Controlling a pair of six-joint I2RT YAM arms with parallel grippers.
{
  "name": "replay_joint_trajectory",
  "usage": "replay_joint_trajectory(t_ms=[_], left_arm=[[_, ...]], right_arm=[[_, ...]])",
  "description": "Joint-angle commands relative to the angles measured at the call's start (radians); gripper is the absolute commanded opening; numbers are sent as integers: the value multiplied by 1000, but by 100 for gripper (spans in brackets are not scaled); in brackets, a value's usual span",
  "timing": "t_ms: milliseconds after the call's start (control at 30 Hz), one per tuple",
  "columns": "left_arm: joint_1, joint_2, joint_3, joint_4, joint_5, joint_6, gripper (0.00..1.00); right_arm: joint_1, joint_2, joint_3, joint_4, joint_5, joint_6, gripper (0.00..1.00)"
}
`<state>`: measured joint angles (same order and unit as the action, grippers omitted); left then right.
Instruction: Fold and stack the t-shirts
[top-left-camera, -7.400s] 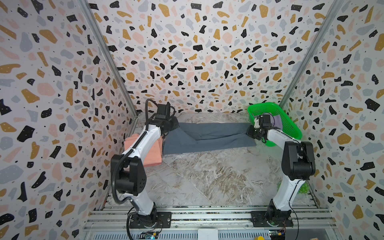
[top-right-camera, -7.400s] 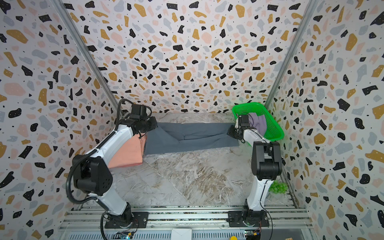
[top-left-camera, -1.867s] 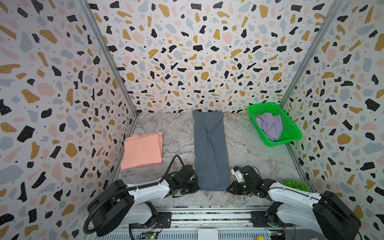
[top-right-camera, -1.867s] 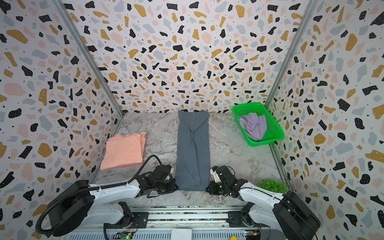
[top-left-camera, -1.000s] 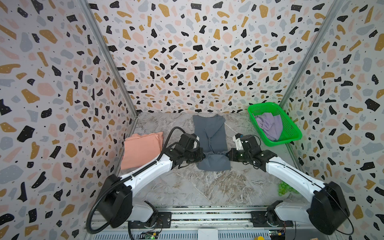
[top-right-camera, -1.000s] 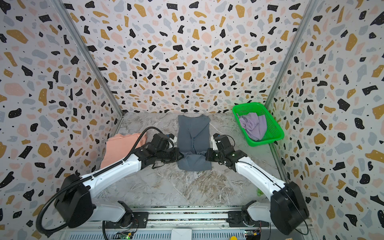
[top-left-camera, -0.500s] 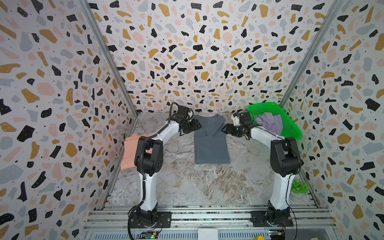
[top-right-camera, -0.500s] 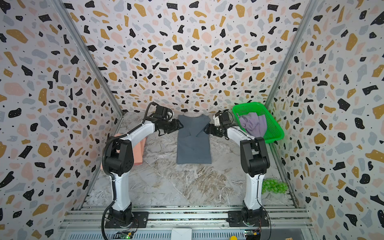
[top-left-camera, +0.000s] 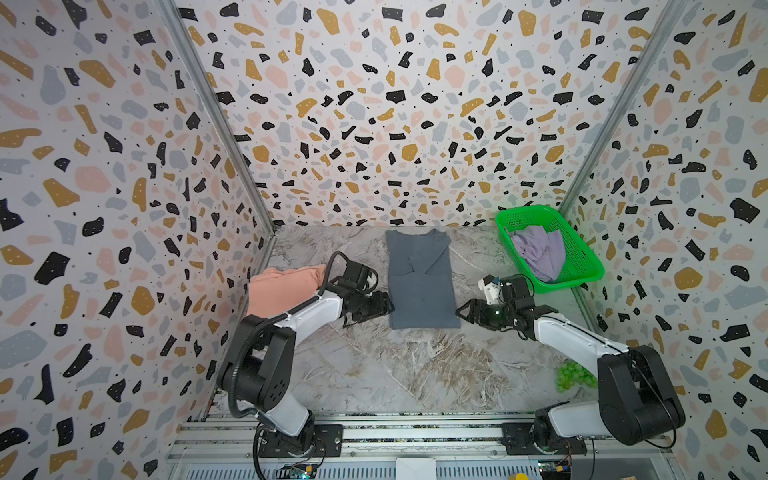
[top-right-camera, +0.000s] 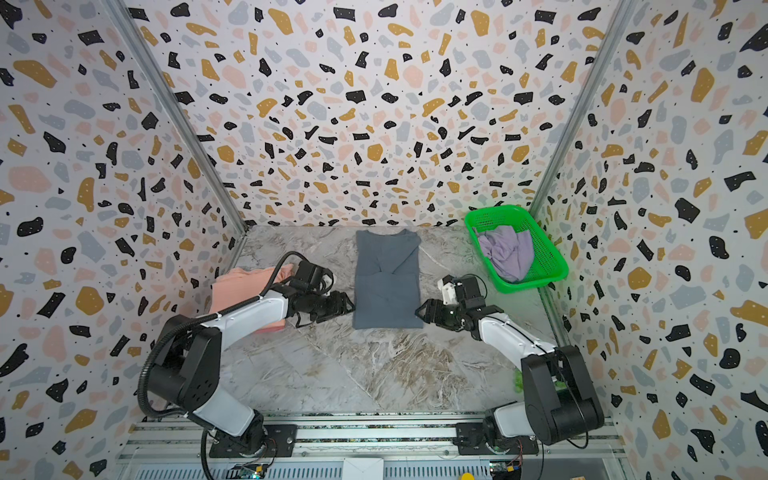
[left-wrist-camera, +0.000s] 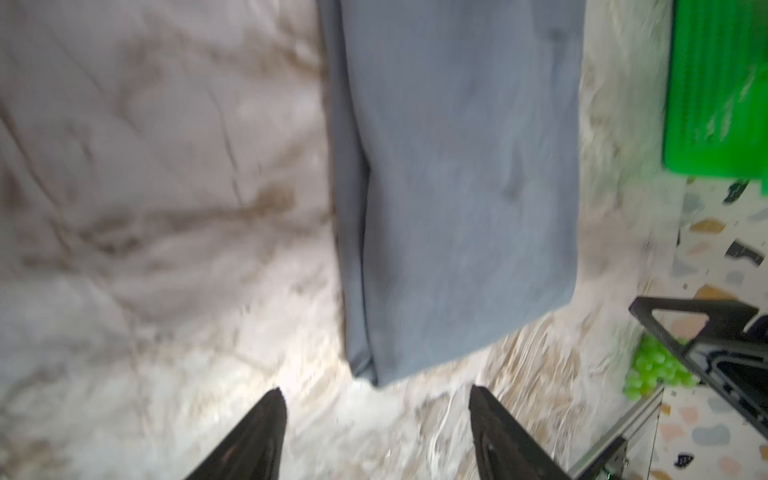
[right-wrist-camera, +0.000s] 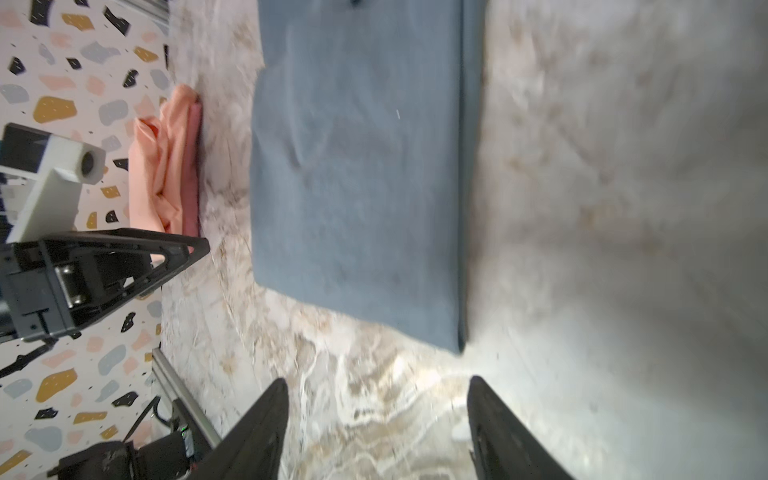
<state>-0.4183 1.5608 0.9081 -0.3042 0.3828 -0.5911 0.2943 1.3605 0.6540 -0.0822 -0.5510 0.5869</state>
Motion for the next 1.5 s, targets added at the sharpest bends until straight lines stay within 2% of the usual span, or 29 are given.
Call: replay_joint_trajectory(t_ms=[0,67,200,400,533,633,700,867,900,967,1067,1200,1333,1467], left_arm=[[-42,-71,-111,121,15,-88,69],[-51,-86,-173,176,7,-132,68],[-51,-71,-201,232,-29,-150,67],[-53,44,-189,367,22,-204,62],[-59,88,-160,387,36,-214,50],[-59,133,-137,384,18,-200,37],[-60,162,-126,402,25,-198,30],[-59,179,-114,436,41,-215,3],[-60,171,-114,432,40,-212,0],[-60,145,-116,397,31,-194,0],[-72,76,-148,315,24,-158,0],[-134,-88,-242,191,14,-147,0],[-246,-306,-366,151,-8,-261,0],[-316,-516,-423,75,-33,-392,0]], right_arm=[[8,-29,-67,74,-52,63,62],[12,-15,-108,123,-64,79,59],[17,53,-139,225,-80,107,57],[20,173,-98,268,-50,132,46],[43,247,-59,297,-37,142,44],[59,311,-13,304,-31,150,32],[66,342,11,312,-12,152,30],[71,376,51,287,33,146,6],[73,369,52,279,38,138,5],[78,343,49,252,45,121,1],[105,260,30,185,65,82,0],[162,65,-43,35,83,46,0],[250,-181,-153,-103,104,82,0],[362,-406,-166,-276,173,147,0]])
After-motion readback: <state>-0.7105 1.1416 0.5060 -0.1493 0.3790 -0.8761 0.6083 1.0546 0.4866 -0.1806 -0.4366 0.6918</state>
